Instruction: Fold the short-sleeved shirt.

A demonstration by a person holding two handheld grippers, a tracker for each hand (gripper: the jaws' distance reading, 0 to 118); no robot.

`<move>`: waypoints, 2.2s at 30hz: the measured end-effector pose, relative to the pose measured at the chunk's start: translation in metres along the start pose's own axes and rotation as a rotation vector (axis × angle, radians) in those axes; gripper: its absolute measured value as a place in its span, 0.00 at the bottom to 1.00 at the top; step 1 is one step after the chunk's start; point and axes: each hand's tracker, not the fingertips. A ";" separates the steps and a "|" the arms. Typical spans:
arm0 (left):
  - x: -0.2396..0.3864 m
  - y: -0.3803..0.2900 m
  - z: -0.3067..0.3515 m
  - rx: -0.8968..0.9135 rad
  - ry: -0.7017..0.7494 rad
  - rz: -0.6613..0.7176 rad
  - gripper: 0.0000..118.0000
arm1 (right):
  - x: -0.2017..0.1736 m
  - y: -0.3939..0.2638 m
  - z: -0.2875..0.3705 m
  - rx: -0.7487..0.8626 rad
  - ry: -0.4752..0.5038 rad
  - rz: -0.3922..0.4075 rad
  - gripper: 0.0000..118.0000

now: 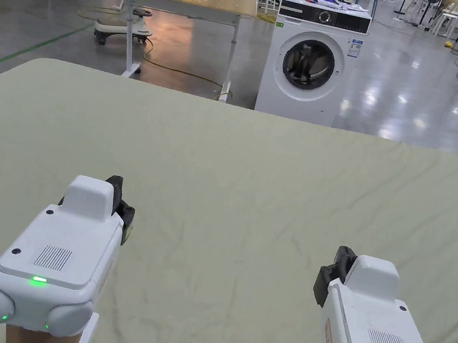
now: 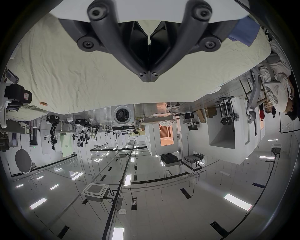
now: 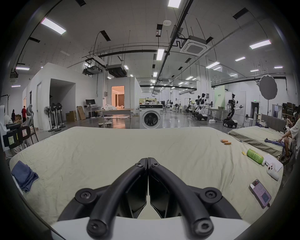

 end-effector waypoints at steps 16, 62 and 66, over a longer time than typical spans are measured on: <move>0.002 0.000 -0.002 0.004 0.009 0.003 0.12 | -0.001 0.000 0.000 0.003 -0.001 0.004 0.00; -0.015 0.000 -0.004 -0.021 0.006 0.067 0.76 | 0.000 0.024 -0.020 -0.188 -0.061 -0.156 0.89; -0.015 0.001 -0.003 -0.013 0.011 0.059 0.76 | 0.000 0.025 -0.019 -0.167 -0.064 -0.134 0.89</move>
